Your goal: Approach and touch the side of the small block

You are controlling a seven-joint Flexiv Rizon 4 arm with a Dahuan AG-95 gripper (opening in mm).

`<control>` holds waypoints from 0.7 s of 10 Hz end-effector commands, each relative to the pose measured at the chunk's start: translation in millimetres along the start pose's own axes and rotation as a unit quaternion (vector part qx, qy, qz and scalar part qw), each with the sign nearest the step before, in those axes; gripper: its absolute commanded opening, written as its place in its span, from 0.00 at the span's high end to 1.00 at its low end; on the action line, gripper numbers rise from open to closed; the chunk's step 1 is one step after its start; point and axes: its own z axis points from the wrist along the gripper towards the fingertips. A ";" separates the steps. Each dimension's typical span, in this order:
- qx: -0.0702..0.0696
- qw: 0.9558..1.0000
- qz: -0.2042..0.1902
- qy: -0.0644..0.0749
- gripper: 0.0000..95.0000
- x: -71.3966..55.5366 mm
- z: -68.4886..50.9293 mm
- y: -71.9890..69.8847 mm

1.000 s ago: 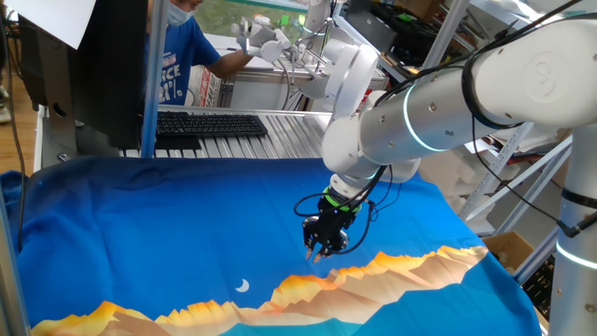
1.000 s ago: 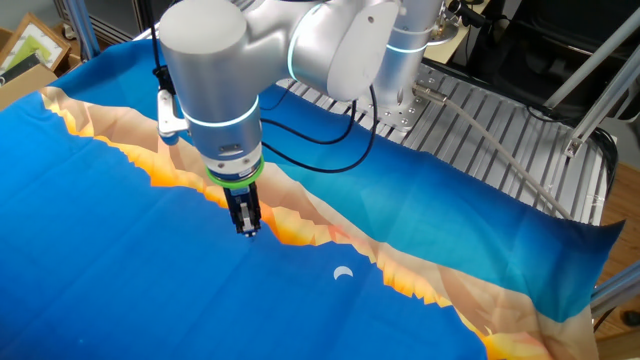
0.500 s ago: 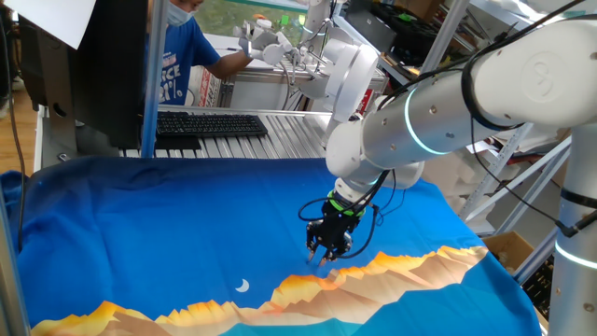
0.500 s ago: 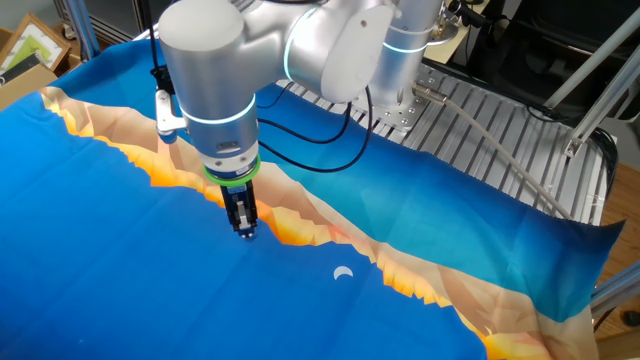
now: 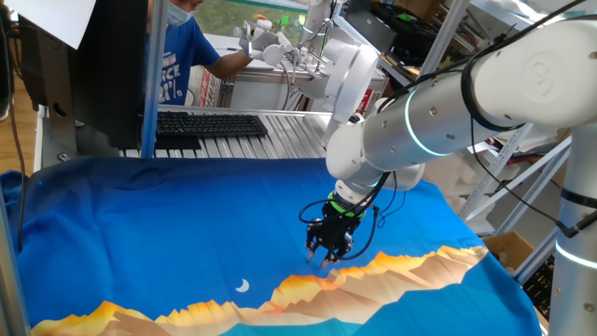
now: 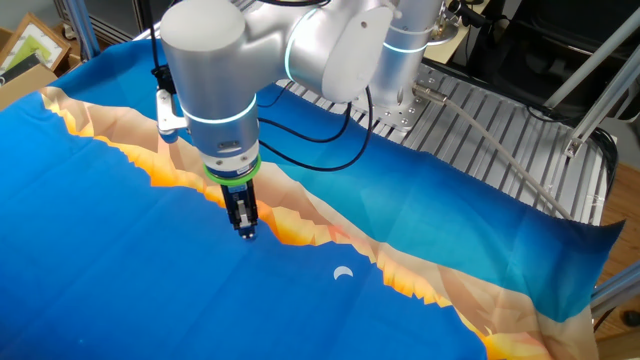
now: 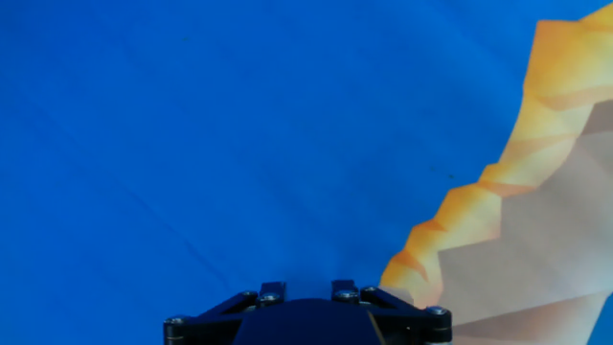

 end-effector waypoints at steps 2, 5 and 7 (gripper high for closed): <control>0.012 1.000 0.007 -0.002 0.00 -0.2 -0.2 -0.1; 0.017 1.000 0.008 -0.004 0.00 0.0 -1.2 -0.4; 0.018 1.000 0.010 -0.003 0.00 0.0 -1.3 -0.4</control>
